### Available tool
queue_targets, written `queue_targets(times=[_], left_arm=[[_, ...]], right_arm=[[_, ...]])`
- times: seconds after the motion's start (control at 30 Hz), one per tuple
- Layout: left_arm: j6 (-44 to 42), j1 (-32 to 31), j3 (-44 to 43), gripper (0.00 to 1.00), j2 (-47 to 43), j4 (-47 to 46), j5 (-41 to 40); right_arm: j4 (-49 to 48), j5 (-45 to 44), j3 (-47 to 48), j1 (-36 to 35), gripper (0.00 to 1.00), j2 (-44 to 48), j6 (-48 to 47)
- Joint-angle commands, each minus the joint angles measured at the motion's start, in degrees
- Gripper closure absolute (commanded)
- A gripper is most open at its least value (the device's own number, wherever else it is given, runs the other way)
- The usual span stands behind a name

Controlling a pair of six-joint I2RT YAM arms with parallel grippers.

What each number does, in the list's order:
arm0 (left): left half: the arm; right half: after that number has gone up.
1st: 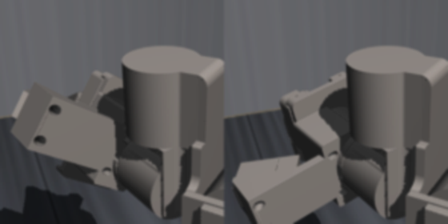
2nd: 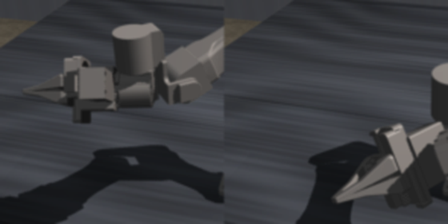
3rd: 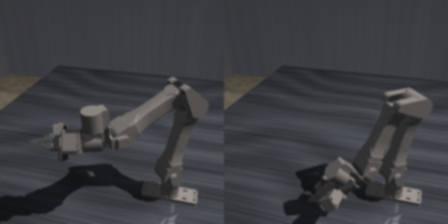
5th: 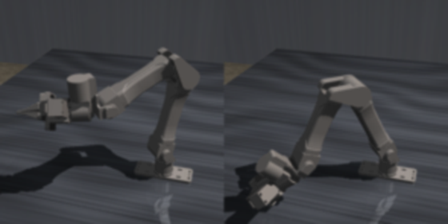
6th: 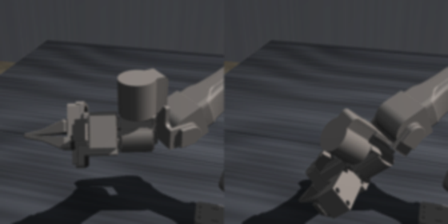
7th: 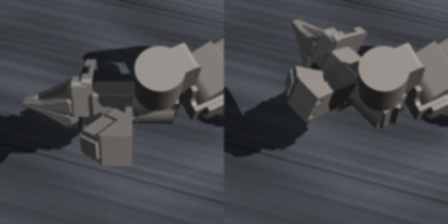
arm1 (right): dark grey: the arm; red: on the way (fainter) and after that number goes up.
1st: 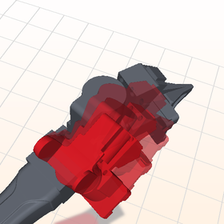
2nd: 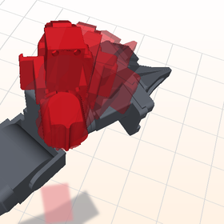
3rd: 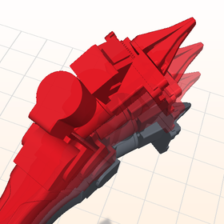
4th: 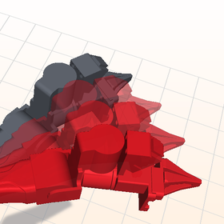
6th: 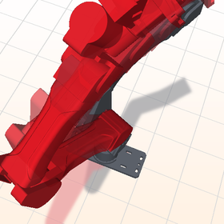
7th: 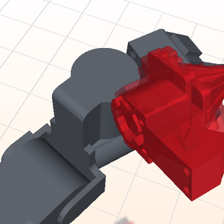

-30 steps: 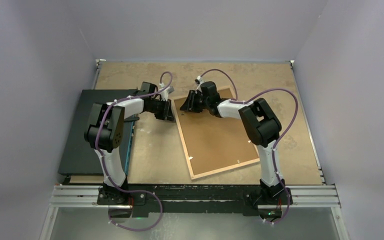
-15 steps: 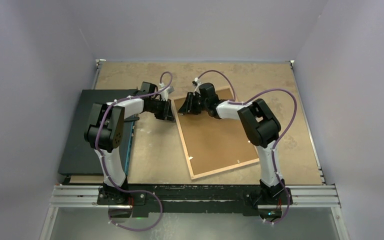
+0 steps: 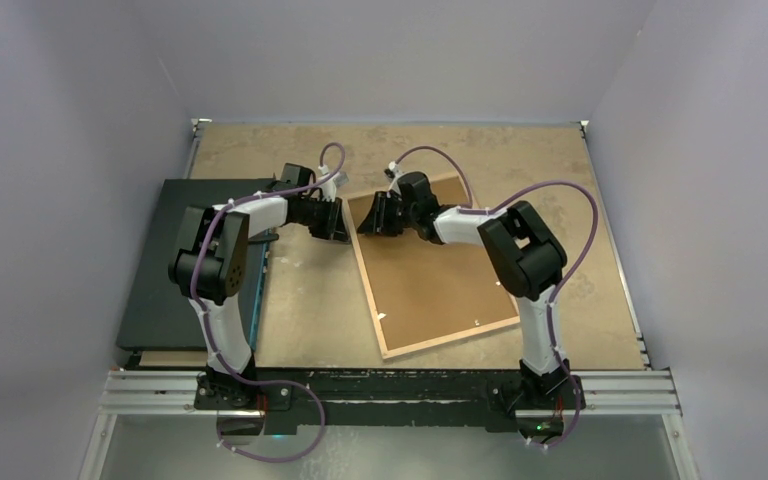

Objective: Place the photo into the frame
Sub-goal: Install the photo frame at the center of the board, then adjust the photo frame at the center of the board.

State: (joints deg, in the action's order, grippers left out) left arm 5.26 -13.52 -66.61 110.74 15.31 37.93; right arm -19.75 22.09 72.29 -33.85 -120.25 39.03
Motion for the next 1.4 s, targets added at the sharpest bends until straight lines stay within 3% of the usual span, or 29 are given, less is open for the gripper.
queue_targets(times=[0.0, 1.17, 1.27, 1.37], left_arm=[[0.0, 0.4, 0.8, 0.90, -1.0, -2.0, 0.1], [0.1, 0.4, 0.9, 0.91, -1.6, -2.0, 0.4], [-0.8, 0.4, 0.8, 0.91, -2.4, -1.2, 0.4], [-2.8, 0.5, 0.3, 0.91, -3.0, 0.7, 0.6]], right_arm=[[0.8, 0.1, 0.2, -0.7, 0.67, 1.0, 0.2], [-4.9, 2.7, 2.4, -1.3, 0.69, -2.8, 7.0], [-4.5, 5.1, 1.5, -0.8, 0.66, 0.1, 8.5], [-3.6, 4.5, 0.4, 2.0, 0.55, 5.5, 8.5]])
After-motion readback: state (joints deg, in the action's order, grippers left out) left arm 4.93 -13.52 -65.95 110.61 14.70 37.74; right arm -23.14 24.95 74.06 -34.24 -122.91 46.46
